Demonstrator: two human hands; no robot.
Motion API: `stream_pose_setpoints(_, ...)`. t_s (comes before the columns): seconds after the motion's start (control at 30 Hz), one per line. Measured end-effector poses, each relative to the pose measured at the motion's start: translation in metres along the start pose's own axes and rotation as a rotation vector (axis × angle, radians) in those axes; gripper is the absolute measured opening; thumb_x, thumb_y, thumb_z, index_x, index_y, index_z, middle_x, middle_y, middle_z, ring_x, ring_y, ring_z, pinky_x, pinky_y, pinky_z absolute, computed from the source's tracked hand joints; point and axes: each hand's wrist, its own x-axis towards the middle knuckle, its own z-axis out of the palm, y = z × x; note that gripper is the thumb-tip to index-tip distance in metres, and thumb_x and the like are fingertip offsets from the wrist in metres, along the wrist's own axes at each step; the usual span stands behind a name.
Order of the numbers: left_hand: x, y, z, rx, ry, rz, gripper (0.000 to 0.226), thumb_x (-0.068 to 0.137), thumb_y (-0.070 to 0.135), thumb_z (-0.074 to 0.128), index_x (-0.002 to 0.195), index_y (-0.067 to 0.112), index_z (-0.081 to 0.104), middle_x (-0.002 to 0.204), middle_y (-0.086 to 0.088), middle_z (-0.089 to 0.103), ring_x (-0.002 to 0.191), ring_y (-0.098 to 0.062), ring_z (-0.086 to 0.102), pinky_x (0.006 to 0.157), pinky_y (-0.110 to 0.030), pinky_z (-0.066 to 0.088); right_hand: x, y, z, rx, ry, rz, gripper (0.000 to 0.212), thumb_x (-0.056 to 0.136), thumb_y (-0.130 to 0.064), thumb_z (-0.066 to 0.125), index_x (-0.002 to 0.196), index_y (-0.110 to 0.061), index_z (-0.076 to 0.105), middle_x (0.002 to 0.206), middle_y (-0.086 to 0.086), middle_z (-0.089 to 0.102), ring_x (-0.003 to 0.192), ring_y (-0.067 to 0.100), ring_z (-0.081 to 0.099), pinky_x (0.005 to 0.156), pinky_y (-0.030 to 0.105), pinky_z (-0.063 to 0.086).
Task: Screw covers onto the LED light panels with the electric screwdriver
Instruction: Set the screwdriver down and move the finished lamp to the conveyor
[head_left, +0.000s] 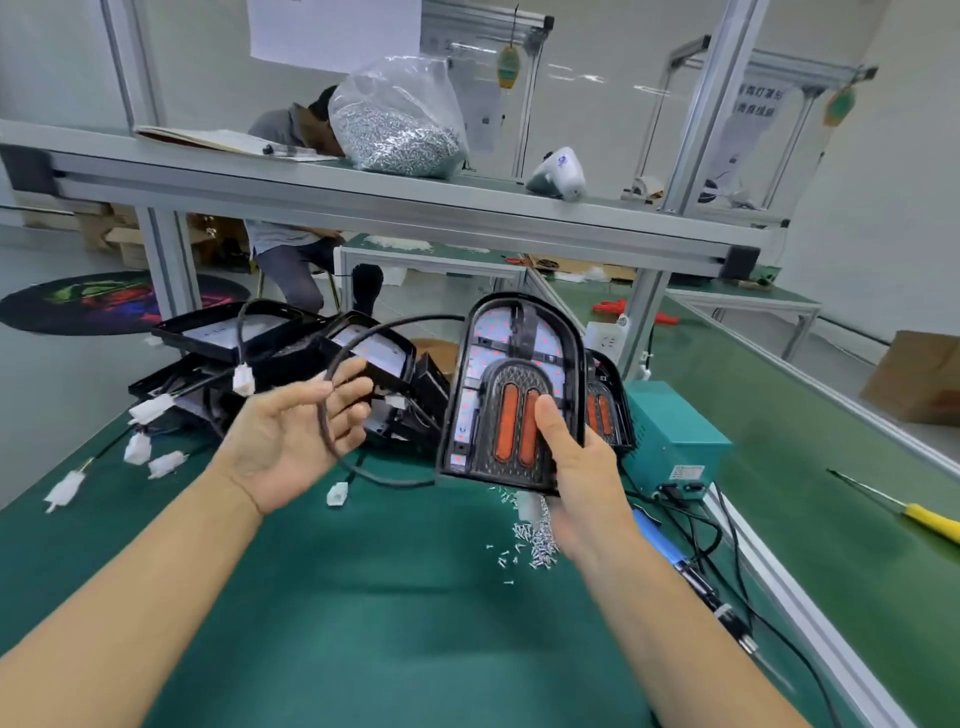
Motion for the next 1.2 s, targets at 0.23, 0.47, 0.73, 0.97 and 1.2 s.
stream_pose_setpoints(0.23, -0.013, -0.053, 0.052, 0.27, 0.238, 0.199, 0.038, 0.062, 0.033, 0.077, 0.094, 0.035, 0.056, 0.109, 0.0, 0.063, 0.074, -0.009, 0.063, 0.07, -0.026, 0.044, 0.0, 0.015, -0.007, -0.024, 0.088, -0.013, 0.035, 0.084, -0.032, 0.07, 0.111, -0.01, 0.068, 0.097, 0.004, 0.077, 0.09, 0.019, 0.073, 0.082, 0.034, 0.059)
stream_pose_setpoints(0.47, 0.003, -0.085, 0.098, 0.506, 0.142, 0.279, 0.089, 0.065, 0.02, 0.085, 0.129, 0.045, 0.029, 0.105, 0.016, 0.068, 0.086, -0.008, 0.068, 0.068, -0.015, 0.051, -0.01, 0.015, -0.027, -0.038, 0.171, -0.1, 0.026, 0.089, -0.025, 0.067, 0.108, -0.007, 0.068, 0.096, 0.008, 0.076, 0.085, 0.019, 0.074, 0.068, 0.027, 0.058)
stream_pose_setpoints(0.73, 0.026, -0.124, 0.142, 0.517, 0.042, 0.24, 0.072, 0.087, -0.006, 0.058, 0.136, 0.04, 0.033, 0.115, -0.006, 0.066, 0.106, -0.018, 0.064, 0.076, -0.021, 0.053, -0.016, -0.006, -0.073, -0.085, 0.283, -0.208, 0.024, 0.095, -0.023, 0.062, 0.116, -0.012, 0.062, 0.102, 0.003, 0.075, 0.084, 0.01, 0.072, 0.064, 0.018, 0.054)
stream_pose_setpoints(0.97, 0.048, -0.164, 0.19, 0.689, -0.06, 0.205, 0.07, 0.092, -0.009, 0.045, 0.147, 0.03, 0.029, 0.138, 0.003, 0.053, 0.126, -0.013, 0.051, 0.109, -0.038, 0.039, -0.025, -0.023, -0.13, -0.294, 0.375, -0.328, 0.049, 0.095, -0.024, 0.061, 0.14, -0.029, 0.041, 0.121, -0.009, 0.066, 0.107, 0.007, 0.066, 0.093, 0.028, 0.052)
stream_pose_setpoints(1.2, 0.071, -0.216, 0.25, 0.792, -0.207, 0.118, 0.07, 0.093, -0.006, 0.042, 0.148, 0.035, 0.025, 0.138, 0.02, 0.038, 0.111, 0.01, 0.046, 0.086, -0.001, 0.033, -0.025, -0.043, -0.194, -0.231, 0.595, -0.353, 0.042, 0.097, -0.016, 0.058, 0.137, -0.022, 0.046, 0.121, -0.005, 0.066, 0.103, 0.005, 0.065, 0.086, 0.02, 0.049)
